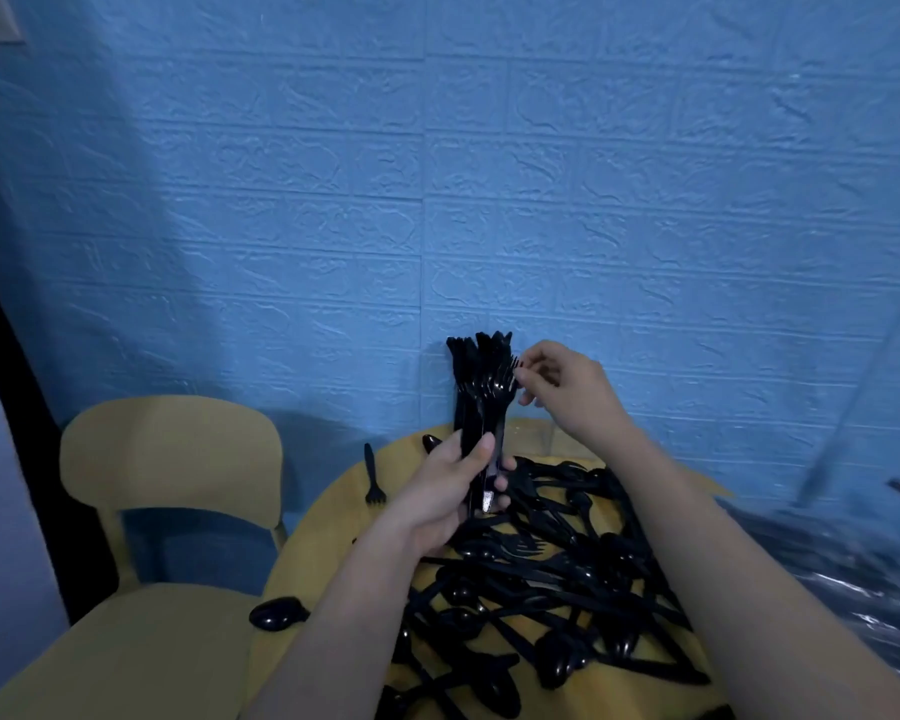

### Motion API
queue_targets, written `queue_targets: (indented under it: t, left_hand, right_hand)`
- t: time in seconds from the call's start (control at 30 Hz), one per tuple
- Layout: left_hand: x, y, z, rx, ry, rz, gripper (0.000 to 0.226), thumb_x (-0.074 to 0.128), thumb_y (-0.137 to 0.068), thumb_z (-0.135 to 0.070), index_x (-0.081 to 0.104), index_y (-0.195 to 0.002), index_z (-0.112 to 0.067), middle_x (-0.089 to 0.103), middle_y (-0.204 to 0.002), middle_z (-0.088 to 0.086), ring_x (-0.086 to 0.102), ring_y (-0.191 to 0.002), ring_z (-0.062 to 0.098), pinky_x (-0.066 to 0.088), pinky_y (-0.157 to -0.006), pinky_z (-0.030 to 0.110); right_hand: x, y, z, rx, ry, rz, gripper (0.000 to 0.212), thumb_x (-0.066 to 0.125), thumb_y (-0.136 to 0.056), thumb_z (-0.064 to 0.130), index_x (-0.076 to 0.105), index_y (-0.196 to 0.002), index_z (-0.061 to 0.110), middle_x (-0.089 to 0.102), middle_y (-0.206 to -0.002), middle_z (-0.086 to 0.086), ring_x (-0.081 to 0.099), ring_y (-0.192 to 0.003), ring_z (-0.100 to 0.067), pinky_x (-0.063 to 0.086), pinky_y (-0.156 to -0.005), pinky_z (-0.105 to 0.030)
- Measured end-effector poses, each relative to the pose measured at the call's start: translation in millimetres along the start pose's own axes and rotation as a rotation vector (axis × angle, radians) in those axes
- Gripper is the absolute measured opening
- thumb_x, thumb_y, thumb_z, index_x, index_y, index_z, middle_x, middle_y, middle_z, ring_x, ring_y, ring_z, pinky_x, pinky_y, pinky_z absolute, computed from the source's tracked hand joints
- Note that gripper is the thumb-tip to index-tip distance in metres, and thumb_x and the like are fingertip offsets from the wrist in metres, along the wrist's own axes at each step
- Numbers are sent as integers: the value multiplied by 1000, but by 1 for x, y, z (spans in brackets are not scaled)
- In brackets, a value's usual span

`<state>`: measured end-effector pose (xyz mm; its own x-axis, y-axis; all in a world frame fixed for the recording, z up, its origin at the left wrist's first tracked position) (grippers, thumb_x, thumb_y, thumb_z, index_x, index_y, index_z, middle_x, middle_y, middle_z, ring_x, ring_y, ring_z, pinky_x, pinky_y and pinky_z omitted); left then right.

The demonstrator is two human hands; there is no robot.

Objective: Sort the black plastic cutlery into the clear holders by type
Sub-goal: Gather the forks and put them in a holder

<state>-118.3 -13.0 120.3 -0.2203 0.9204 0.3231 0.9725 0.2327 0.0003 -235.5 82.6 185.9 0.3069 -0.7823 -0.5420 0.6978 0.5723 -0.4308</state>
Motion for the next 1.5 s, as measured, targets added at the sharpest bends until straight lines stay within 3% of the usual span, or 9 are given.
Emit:
queue_targets:
  t: [0.17, 0.3, 0.57, 0.77, 0.9, 1.0, 1.27, 1.37, 1.5]
  left_hand:
    - [17, -13, -3, -73, 114, 105, 16, 43, -99, -27, 49, -97, -12, 46, -67, -4, 39, -52, 5, 40, -49, 17]
    - [31, -26, 0, -154, 78, 240, 19, 43, -99, -30, 51, -92, -13, 43, -66, -4, 35, -51, 4, 35, -48, 15]
    - [39, -83, -2, -102, -258, 173, 19, 47, -98, -28, 53, -106, -12, 56, -78, -2, 59, -61, 2, 50, -58, 18]
    - [-4, -145, 1, 244, -1133, -180, 28, 43, -101, -18, 56, -126, -13, 54, -126, 5, 54, -110, 17, 42, -88, 22]
    - [-17, -177, 18, 288, -1523, -96, 43, 41, -99, -3, 42, -140, -13, 41, -138, 3, 49, -118, 20, 43, -95, 32]
    - [-15, -188, 21, 310, -1694, -87, 46, 41, -97, -1, 40, -141, -16, 45, -132, 5, 46, -120, 22, 45, -90, 35]
    - [-17, -194, 22, 351, -1612, -107, 35, 46, -95, -1, 59, -125, -14, 53, -122, 4, 52, -111, 21, 47, -84, 34]
    - [-19, -189, 17, 381, -1513, -113, 36, 43, -99, -8, 55, -131, -17, 52, -129, 1, 52, -114, 20, 44, -89, 32]
    - [-36, -167, -2, 466, -1364, -160, 31, 46, -99, -12, 59, -127, -16, 55, -126, -1, 52, -114, 17, 40, -94, 28]
  right_hand:
    - [-6, 5, -20, 265, -286, 137, 24, 60, -91, 35, 50, -101, 15, 59, -95, -2, 55, -54, -12, 41, -51, -24]
    - [-9, 12, -31, 324, -421, 377, 27, 59, -91, 33, 55, -72, 14, 48, -55, -1, 37, -42, -7, 25, -43, -19]
    - [-28, -33, -56, 314, -413, 178, 30, 62, -89, 6, 46, -64, 11, 38, -39, 2, 31, -34, -8, 27, -38, -18]
    - [-51, -86, -78, 251, -257, -243, 20, 64, -86, 7, 52, -71, 9, 46, -49, -4, 39, -36, -10, 33, -40, -20]
    - [-41, -114, -87, 191, -197, -378, 13, 64, -88, 13, 52, -87, 6, 53, -64, -3, 45, -35, 0, 33, -38, -12]
    - [-20, -127, -95, 175, -157, -310, 14, 63, -89, 15, 52, -92, 8, 54, -70, -1, 50, -47, -3, 34, -39, -8]
    - [33, -146, -132, 263, 74, 11, 17, 70, -82, 17, 53, -82, 18, 57, -74, 0, 55, -64, -14, 48, -61, -25]
    - [40, -148, -138, 289, 169, 133, 23, 74, -78, 20, 63, -96, 9, 64, -84, -7, 62, -80, -22, 53, -80, -37]
    - [29, -144, -130, 356, 97, 146, 63, 78, -76, 33, 49, -130, 17, 59, -115, -6, 61, -96, -24, 49, -80, -31]
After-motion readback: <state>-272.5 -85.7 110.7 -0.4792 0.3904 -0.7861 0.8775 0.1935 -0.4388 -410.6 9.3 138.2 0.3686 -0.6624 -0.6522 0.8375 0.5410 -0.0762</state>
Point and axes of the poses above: each hand's wrist, its own y-axis away from the middle knuckle, its own x-axis out of the palm, z = x × y, the point moved 2 cm from there along -y, towards the middle knuckle
